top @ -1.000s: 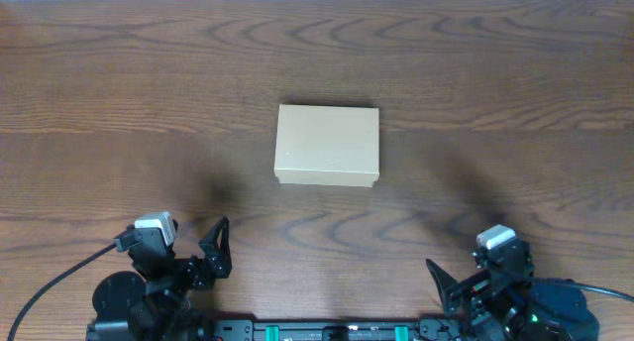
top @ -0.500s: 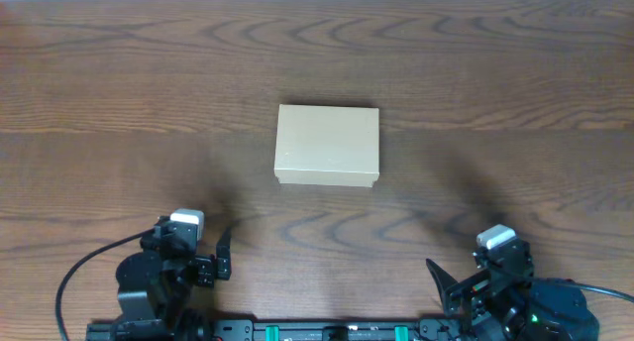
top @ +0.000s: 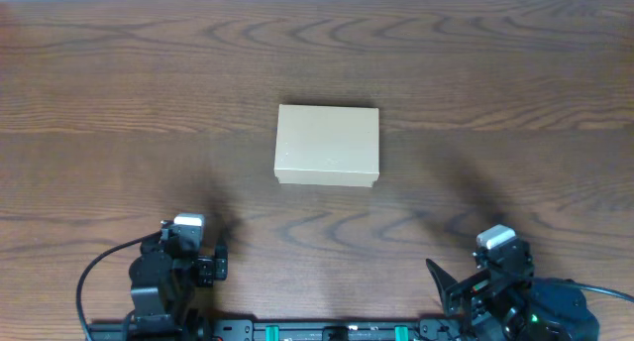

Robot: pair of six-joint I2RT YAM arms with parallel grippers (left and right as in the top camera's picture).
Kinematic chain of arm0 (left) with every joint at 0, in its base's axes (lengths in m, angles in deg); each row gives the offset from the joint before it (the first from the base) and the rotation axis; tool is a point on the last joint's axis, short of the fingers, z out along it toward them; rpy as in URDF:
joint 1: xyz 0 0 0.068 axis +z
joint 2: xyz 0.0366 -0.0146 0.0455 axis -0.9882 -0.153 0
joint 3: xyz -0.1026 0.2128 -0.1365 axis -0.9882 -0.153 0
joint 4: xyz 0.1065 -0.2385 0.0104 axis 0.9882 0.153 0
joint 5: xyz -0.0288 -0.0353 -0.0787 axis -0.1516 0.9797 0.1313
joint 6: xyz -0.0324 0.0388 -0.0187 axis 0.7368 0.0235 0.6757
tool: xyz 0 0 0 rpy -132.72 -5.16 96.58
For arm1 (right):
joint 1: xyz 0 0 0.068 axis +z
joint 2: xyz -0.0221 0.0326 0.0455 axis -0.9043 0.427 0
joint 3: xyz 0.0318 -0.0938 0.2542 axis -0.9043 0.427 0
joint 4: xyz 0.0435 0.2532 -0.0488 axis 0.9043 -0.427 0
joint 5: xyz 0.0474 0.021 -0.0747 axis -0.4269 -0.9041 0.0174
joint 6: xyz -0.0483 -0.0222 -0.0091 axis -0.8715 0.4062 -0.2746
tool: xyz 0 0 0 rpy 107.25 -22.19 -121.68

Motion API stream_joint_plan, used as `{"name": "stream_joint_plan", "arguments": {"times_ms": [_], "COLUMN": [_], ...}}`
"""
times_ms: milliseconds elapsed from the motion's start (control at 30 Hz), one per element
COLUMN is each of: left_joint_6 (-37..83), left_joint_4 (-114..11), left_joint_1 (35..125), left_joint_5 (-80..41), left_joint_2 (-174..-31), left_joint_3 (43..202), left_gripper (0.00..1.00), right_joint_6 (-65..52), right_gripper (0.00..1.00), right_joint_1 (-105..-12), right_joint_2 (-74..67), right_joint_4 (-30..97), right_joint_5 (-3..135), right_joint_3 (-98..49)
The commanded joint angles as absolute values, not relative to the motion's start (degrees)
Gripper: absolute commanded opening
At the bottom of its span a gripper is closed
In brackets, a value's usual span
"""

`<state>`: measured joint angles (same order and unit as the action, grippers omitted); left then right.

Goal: Pack container

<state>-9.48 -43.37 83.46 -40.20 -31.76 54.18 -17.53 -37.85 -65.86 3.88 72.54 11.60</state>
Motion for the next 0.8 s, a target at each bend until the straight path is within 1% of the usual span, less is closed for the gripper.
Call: {"name": "stream_joint_plan", "arguments": {"times_ms": [0, 767], "left_joint_6": [-11.19, -11.12], "left_joint_4": [-43.63, -43.69], "left_joint_1": [83.75, 83.75], "left_joint_5": [-41.95, -42.15], "left_joint_2": [-31.35, -31.37], "left_joint_3": [52.41, 51.90], "left_gripper": [0.95, 0.95], "right_joint_6": [-16.77, -16.77], "right_gripper": [0.99, 0.99], "right_joint_1": [-38.29, -38.29], "right_joint_2": [-66.08, -66.08], "right_joint_4": [3.75, 3.77], "right_joint_5": [72.36, 72.36], "right_joint_3": [11.80, 11.80]}}
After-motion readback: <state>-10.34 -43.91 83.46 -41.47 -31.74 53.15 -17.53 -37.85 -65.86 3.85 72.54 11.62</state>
